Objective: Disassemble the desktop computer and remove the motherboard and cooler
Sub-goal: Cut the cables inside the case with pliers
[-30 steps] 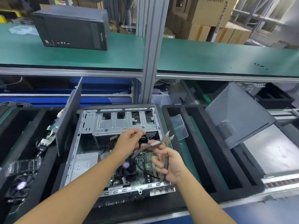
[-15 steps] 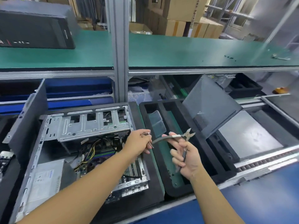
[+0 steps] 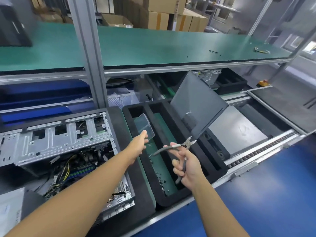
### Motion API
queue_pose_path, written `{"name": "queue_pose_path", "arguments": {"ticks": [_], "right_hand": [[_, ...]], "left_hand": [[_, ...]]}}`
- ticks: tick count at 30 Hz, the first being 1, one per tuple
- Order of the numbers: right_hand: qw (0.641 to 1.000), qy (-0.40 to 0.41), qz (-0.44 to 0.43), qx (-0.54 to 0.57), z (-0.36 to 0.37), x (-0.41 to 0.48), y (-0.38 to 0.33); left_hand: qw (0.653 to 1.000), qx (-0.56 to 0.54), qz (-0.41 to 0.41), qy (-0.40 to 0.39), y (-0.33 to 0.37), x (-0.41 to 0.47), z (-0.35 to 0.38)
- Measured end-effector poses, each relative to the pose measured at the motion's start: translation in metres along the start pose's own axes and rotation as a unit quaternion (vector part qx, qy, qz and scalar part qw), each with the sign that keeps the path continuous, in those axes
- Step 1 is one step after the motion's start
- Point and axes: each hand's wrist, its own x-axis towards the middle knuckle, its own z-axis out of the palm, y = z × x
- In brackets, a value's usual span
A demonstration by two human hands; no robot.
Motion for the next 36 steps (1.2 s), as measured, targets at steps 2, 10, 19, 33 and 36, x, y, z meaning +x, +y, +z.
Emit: {"name": "queue_pose_path", "arguments": {"ticks": [2, 10, 19, 33, 36], "right_hand": [[1.000, -0.005, 0.007, -0.011, 0.015, 0.005, 0.003], [0.996, -0.033, 0.013, -0.082, 0.095, 0.014, 0.026], [0.986, -0.072, 0.031, -0.144, 0.203, -0.008, 0.094], [0.922, -0.321, 0.154, -0.154, 0.402, -0.142, 0.306], [0.900, -0.353, 0.153, -0.207, 0.429, -0.173, 0.362]], "left_hand": [[0.999, -0.026, 0.025, -0.003, 0.000, -0.007, -0.009], [0.980, 0.089, 0.163, -0.069, -0.007, -0.049, -0.058], [0.967, 0.107, 0.210, 0.096, -0.047, -0.128, -0.163], [0.907, 0.003, 0.174, 0.384, -0.227, -0.344, -0.365], [0.912, -0.037, 0.110, 0.394, -0.271, -0.385, -0.383]]}}
